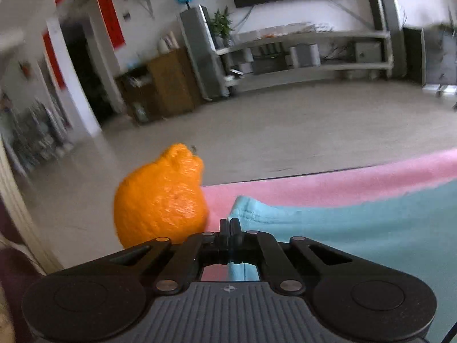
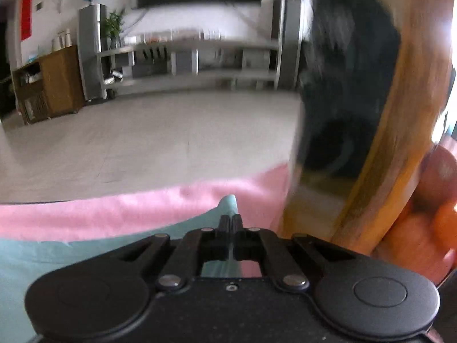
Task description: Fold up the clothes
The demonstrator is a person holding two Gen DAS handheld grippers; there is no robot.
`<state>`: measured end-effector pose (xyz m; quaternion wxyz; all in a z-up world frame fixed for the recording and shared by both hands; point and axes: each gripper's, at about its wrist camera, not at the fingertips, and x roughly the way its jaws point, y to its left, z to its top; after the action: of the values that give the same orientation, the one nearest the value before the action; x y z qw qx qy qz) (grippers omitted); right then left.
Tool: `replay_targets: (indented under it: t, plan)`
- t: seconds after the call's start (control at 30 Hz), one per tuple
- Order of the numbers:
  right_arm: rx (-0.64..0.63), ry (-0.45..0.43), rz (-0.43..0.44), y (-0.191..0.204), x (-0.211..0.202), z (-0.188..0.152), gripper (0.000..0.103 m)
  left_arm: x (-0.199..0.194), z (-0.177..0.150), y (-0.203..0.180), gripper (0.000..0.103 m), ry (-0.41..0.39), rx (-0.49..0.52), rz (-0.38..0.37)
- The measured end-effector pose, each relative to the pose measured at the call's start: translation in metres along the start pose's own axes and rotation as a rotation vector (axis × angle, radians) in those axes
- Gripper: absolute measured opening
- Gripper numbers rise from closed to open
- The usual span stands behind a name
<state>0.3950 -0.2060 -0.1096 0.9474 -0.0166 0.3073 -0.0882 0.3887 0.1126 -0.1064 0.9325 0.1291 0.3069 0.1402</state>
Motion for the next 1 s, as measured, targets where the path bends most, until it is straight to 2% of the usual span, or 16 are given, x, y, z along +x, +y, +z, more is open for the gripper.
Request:
replay_targets:
  t: [0.17,0.2,0.27,0.33,0.37,0.47,0.6,0.73,0.8,0.9,1.0]
  plan:
    - [-0.128,0.050,-0.083,0.020,0.023,-0.017,0.002,0.023,-0.014,-0.019,0.002,0.080,0.062,0.075]
    - [-0.135,0.057,-0.084,0.020,0.019,-0.016,0.003,0.023,-0.015,-0.022,0.002,0.078,0.083,0.099]
    - [-0.124,0.066,-0.062,0.016,0.000,-0.010,0.005,0.020,-0.013,-0.018,0.008,0.100,0.090,0.123]
    - [-0.114,0.076,-0.041,0.012,-0.018,-0.003,0.007,0.004,-0.004,0.000,0.010,0.117,0.033,0.112]
    - [-0.108,0.080,-0.030,0.009,-0.028,0.000,0.007,-0.010,0.000,0.010,0.011,0.116,0.004,0.102]
    - [-0.092,0.094,0.002,0.003,-0.055,0.010,0.022,-0.059,0.008,0.039,0.012,0.102,-0.040,0.073]
    - [-0.006,0.103,0.098,-0.032,-0.126,0.013,0.028,-0.138,0.004,0.068,0.017,0.136,-0.036,0.020]
    - [0.078,0.121,0.200,-0.073,-0.199,0.006,0.035,-0.207,-0.029,0.095,0.018,0.219,-0.062,-0.091]
    - [0.121,0.130,0.250,-0.093,-0.235,0.003,0.042,-0.236,-0.052,0.101,0.018,0.262,-0.073,-0.131]
    - [0.189,0.144,0.321,-0.122,-0.283,-0.007,0.051,-0.255,-0.089,0.095,0.018,0.328,-0.114,-0.187]
    - [0.263,0.197,0.349,-0.135,-0.279,-0.047,0.053,-0.244,-0.120,0.079,0.017,0.376,-0.172,-0.230]
